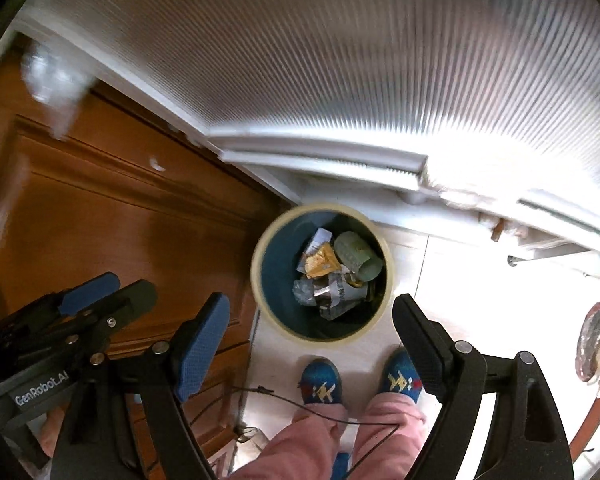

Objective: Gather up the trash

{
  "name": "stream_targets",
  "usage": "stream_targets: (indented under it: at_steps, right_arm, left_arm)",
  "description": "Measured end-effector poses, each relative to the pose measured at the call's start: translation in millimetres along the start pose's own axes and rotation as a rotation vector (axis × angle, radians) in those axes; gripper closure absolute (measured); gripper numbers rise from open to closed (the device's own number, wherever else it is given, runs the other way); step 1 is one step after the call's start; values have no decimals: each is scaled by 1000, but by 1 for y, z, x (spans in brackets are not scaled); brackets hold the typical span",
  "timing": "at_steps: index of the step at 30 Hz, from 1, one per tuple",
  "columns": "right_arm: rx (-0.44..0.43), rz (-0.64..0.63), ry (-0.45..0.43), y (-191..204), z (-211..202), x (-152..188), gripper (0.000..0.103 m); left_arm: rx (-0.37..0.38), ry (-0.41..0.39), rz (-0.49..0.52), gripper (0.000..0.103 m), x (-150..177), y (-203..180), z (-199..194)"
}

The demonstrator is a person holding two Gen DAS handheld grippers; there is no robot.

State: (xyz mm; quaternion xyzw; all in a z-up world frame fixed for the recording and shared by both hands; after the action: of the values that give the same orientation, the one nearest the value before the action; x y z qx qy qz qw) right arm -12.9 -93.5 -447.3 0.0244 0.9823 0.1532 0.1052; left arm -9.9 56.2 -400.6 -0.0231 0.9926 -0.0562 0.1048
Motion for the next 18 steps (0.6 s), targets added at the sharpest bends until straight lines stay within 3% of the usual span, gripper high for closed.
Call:
stream_targets:
  at_steps: [9, 18]
  right_arm:
    - [-19, -42, -111, 40, -159, -8, 18]
    - [-14, -98, -241, 76, -302, -20, 17]
  left_arm:
    - [-9, -143, 36, 45, -17, -29, -164]
    - [-37, -300, 63, 45, -29, -48, -295]
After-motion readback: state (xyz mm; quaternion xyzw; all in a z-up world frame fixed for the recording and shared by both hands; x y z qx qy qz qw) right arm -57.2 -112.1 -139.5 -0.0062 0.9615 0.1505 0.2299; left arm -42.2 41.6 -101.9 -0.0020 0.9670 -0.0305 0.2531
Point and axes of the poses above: each gripper's, at about its wrist camera, not at the fingertips, and z roughly the way its jaws point, y to its left, x to its underside, the point moved 3 cm from there along z, roughly the way its jaws point, and after that the axes turned 1 degree about -y, right-handed, at the moved point
